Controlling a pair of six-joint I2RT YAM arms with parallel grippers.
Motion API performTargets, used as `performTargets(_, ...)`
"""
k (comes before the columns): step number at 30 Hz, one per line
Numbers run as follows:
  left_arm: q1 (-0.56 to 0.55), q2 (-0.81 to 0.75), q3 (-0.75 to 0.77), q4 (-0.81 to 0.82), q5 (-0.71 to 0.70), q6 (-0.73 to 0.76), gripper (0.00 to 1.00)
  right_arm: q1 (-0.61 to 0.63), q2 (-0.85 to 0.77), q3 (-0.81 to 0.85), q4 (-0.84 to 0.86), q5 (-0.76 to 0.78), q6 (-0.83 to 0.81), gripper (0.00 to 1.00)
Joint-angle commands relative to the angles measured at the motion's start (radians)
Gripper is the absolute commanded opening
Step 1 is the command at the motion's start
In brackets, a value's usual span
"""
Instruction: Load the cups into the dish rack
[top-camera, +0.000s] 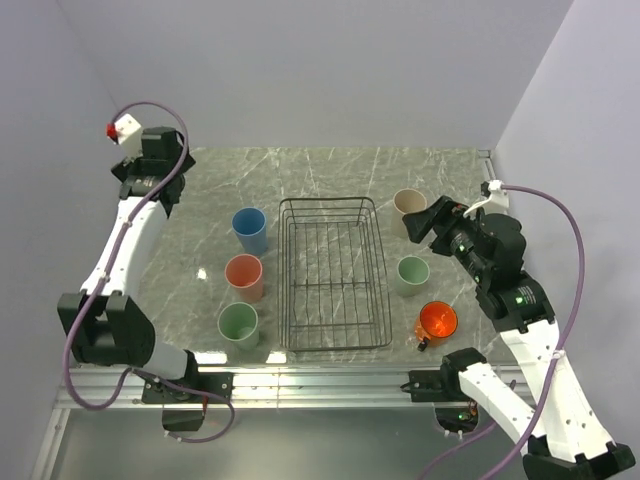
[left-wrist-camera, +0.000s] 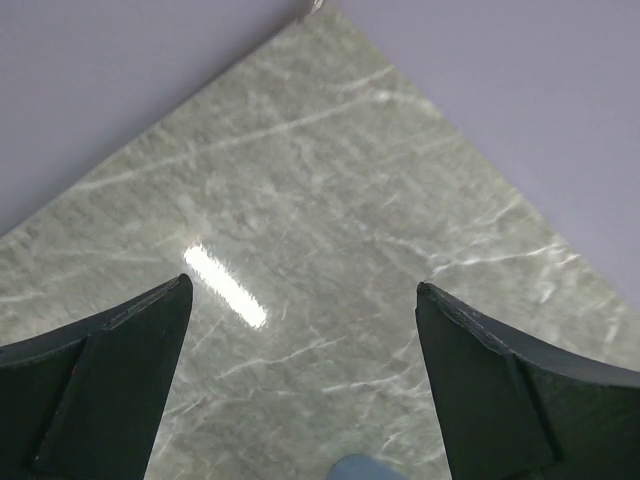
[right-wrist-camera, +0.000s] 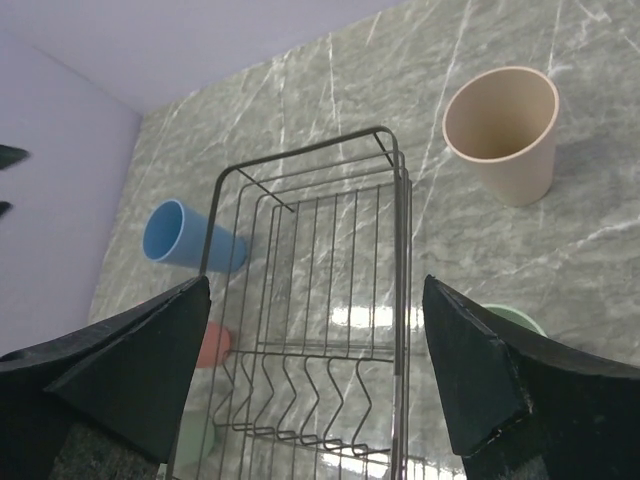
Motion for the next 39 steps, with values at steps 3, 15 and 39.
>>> performTargets(3,0.004,-0.065,0.138,-0.080,0.031,0.008,0.99,0.006,0.088,0.063,-0.070,-0.032,-0.017,0.89)
performTargets(15,0.063,-0.024,0.060,-0.060,0.506,0.108,0.91,0.006,0.047,0.075,-0.185,-0.043,-0.101,0.89)
performTargets(39,-0.192,0.125,-0.078,-0.199,0.414,0.248,0.72,0.030,0.029,0.032,-0.244,-0.025,-0.136,0.88)
